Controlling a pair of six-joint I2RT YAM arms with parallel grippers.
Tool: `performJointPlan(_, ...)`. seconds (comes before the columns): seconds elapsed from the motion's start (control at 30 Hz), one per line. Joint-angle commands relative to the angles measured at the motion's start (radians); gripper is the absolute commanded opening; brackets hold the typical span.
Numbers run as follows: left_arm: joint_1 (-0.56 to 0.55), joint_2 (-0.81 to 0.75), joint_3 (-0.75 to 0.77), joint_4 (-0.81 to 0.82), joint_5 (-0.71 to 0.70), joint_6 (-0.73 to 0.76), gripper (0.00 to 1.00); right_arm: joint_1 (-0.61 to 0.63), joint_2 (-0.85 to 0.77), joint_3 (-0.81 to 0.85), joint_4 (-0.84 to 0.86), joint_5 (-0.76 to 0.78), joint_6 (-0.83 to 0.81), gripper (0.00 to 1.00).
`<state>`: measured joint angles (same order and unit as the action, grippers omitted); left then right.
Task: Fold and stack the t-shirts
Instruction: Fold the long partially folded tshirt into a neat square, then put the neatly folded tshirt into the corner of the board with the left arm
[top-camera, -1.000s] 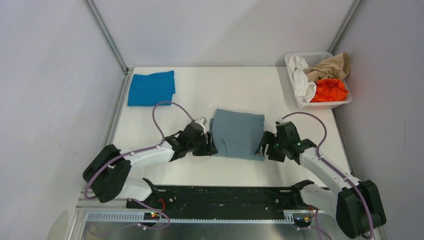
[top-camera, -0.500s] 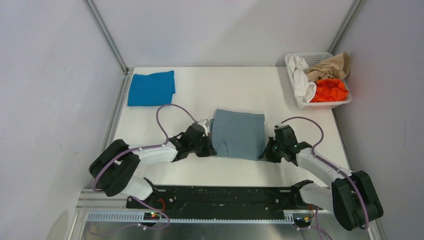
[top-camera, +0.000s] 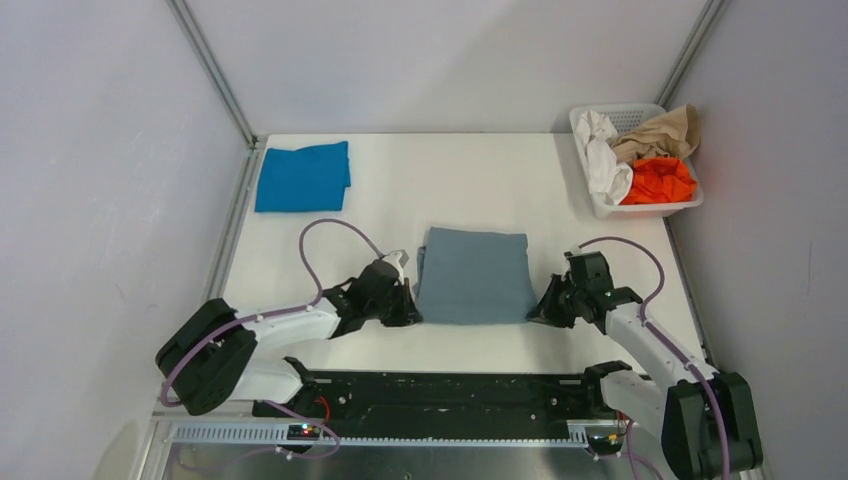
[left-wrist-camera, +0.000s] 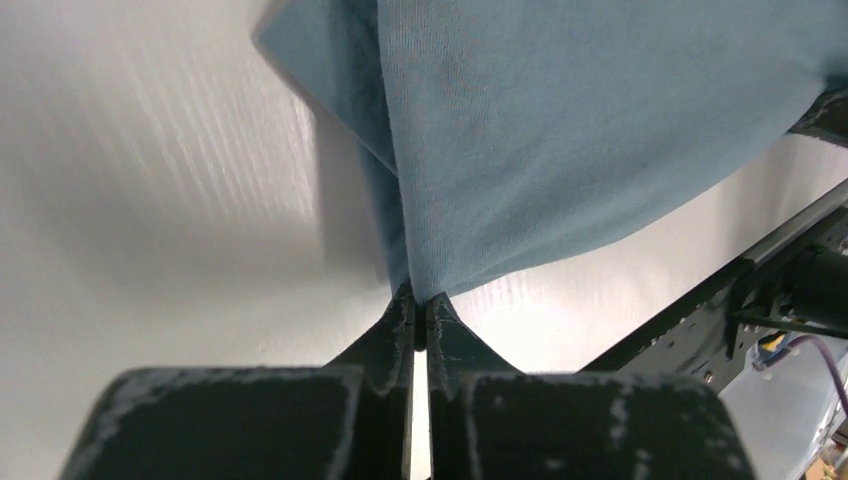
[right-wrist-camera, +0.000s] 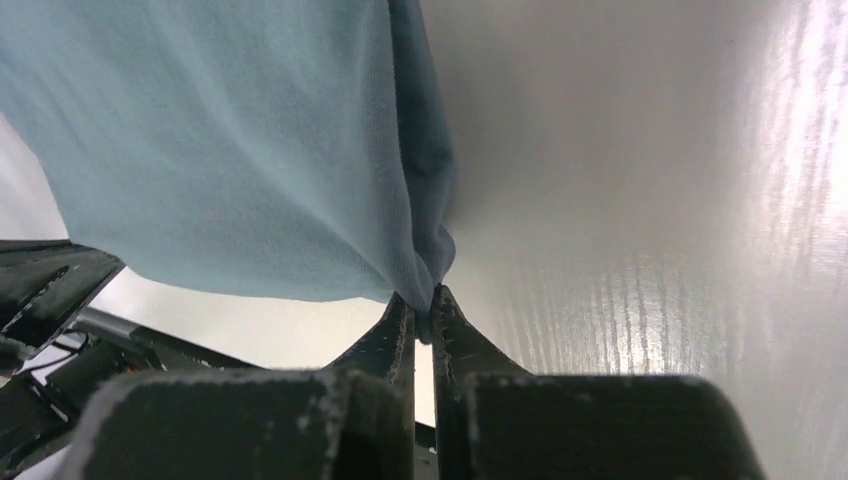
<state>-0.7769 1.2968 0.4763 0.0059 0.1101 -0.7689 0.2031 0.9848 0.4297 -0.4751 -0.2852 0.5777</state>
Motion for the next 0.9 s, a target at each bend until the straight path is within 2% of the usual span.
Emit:
performJointPlan(0.0,0.0,-0.02,-0.027,-0.091,-0.022,0.035,0.15,0.008,0.042,0.006,-0.004,-0.005,-0.048,0.1)
performJointPlan(0.03,-0.005,-0.022,-0.022,-0.091,-0.02,0.038,0.3,0.013,0.044,0.007,0.006,-0.007,-0.046,0.2)
performJointPlan(0.07,-0.007,-0.031,-0.01,-0.091,-0.009,0.044,0.37,0.018,0.039,0.011,0.009,-0.009,-0.045,0.27)
performJointPlan(0.1,-0.009,-0.037,-0.002,-0.091,-0.003,0.046,0.52,0.017,0.031,0.016,0.003,-0.009,-0.045,0.42)
performJointPlan(0.13,-0.01,-0.058,0.012,-0.09,0.01,0.052,0.59,0.016,0.007,0.031,-0.004,0.002,-0.046,0.49)
performJointPlan(0.17,-0.01,-0.072,0.02,-0.094,0.013,0.055,0.76,0.014,-0.01,0.041,-0.025,0.024,-0.047,0.62)
performJointPlan(0.2,-0.009,-0.105,0.038,-0.106,0.007,0.063,0.84,0.012,-0.053,0.064,-0.039,0.037,-0.05,0.66)
performJointPlan(0.23,-0.009,-0.123,0.047,-0.116,-0.002,0.068,0.96,0.009,-0.078,0.075,-0.066,0.069,-0.051,0.76)
performJointPlan(0.27,-0.009,-0.165,0.063,-0.133,-0.029,0.074,0.98,0.005,-0.135,0.096,-0.078,0.091,-0.05,0.83)
performJointPlan(0.3,-0.007,-0.181,0.072,-0.14,-0.049,0.075,0.99,0.0,-0.164,0.104,-0.099,0.135,-0.048,0.96)
performJointPlan(0.37,0.006,-0.208,0.101,-0.15,-0.114,0.076,1.0,-0.013,-0.257,0.115,-0.113,0.195,-0.039,1.0)
performJointPlan(0.43,0.038,-0.191,0.135,-0.151,-0.143,0.072,1.0,-0.033,-0.362,0.114,-0.125,0.235,-0.012,1.0)
performJointPlan(0.57,0.109,0.022,0.257,-0.15,-0.13,0.081,1.0,-0.071,-0.436,0.112,-0.115,0.197,-0.013,1.0)
performJointPlan(0.7,0.128,0.226,0.404,-0.162,-0.124,0.105,1.0,-0.085,-0.428,0.109,-0.097,0.141,-0.033,1.0)
performJointPlan(0.87,0.13,0.374,0.492,-0.175,-0.085,0.094,1.0,-0.087,-0.376,0.107,-0.091,0.106,-0.066,1.0)
